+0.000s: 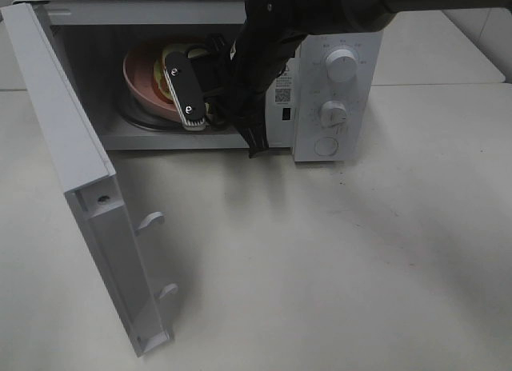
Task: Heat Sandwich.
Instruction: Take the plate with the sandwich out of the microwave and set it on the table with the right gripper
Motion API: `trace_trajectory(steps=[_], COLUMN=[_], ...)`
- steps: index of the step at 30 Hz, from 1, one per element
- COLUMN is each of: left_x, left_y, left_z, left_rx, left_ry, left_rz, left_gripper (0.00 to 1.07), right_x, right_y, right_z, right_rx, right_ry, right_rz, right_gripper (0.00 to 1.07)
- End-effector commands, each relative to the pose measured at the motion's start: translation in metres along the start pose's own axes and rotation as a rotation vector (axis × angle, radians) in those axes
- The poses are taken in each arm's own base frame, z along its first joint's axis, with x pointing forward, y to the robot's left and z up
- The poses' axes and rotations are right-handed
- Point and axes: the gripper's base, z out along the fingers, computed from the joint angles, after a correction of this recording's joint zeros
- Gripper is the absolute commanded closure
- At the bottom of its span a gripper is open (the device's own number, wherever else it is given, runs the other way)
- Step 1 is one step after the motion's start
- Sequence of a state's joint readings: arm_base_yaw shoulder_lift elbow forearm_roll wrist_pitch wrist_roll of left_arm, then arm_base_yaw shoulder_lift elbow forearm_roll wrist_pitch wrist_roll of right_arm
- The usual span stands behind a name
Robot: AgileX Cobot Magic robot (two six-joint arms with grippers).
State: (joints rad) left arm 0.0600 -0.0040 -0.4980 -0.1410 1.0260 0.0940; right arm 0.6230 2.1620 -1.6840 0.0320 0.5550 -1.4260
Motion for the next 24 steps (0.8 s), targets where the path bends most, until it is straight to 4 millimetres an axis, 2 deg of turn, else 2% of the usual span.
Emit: trace_trajectory(steps=[1, 8, 24], left_x=[0.003, 0.003, 0.003], left_y=[0.000, 0.000, 0.000], left_z=[-0.002, -0.002, -0.002], left_rx=[-0.001, -0.001, -0.001], left_ry=[-0.016, -0.016, -0.016], left_rz=[0.000, 0.000, 0.000], left_gripper=[0.05, 0.05, 0.05], right_x=[0.002, 0.003, 0.007], right_y=[0.000, 0.018, 0.045], right_z=[-0.012, -0.023, -0.062], right_rx=[0.034, 0.010, 0.006], right_ry=[-0.005, -0.017, -0.013], right_rz=[-0.049, -0.146, -0.185], right_gripper=[1.07, 1.07, 1.07])
